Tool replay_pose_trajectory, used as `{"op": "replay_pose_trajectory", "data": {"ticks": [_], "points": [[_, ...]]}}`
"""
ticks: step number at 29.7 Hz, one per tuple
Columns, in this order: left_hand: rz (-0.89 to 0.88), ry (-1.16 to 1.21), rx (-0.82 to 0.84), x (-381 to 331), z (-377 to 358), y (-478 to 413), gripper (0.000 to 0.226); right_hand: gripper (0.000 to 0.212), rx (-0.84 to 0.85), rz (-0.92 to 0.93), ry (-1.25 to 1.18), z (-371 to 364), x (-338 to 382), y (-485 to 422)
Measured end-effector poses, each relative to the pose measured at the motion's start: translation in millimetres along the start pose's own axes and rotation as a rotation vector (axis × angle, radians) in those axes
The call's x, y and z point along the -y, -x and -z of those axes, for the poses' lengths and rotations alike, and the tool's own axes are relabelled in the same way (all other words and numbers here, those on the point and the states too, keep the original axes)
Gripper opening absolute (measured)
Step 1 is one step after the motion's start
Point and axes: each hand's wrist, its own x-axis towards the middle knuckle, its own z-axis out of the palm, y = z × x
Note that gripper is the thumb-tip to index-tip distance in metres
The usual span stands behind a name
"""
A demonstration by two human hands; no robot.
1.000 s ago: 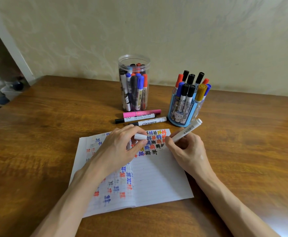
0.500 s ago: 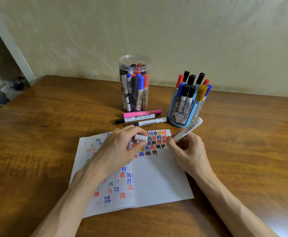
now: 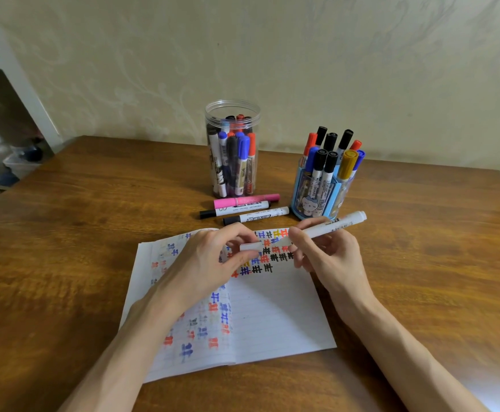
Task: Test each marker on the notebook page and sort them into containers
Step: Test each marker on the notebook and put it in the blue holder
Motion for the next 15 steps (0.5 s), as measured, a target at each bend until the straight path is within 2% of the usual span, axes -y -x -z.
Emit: {"op": "replay_pose_trajectory", "data": {"ticks": [4, 9, 12, 15], "points": [[-0.003, 0.016, 0.005, -1.6, 0.2, 0.1, 0.024, 0.017, 0.024, 0.008, -0.031, -1.0, -0.1, 0.7], [-0.006, 0.045, 0.020, -3.1, 0.5, 1.1, 0.022, 0.016, 0.132, 0.027, -0.036, -5.2, -3.4, 3.5], [0.000, 0.052, 0.014, -1.8, 1.9, 1.8, 0.023, 0.018, 0.169, -0.070, -0.082, -3.7, -1.6, 2.8], [0.006, 0.058, -0.016, -2.7, 4.7, 1.2, 0.025, 0.033, 0.182, -0.231, -0.234, 1.0, 2.2, -1.2]]}}
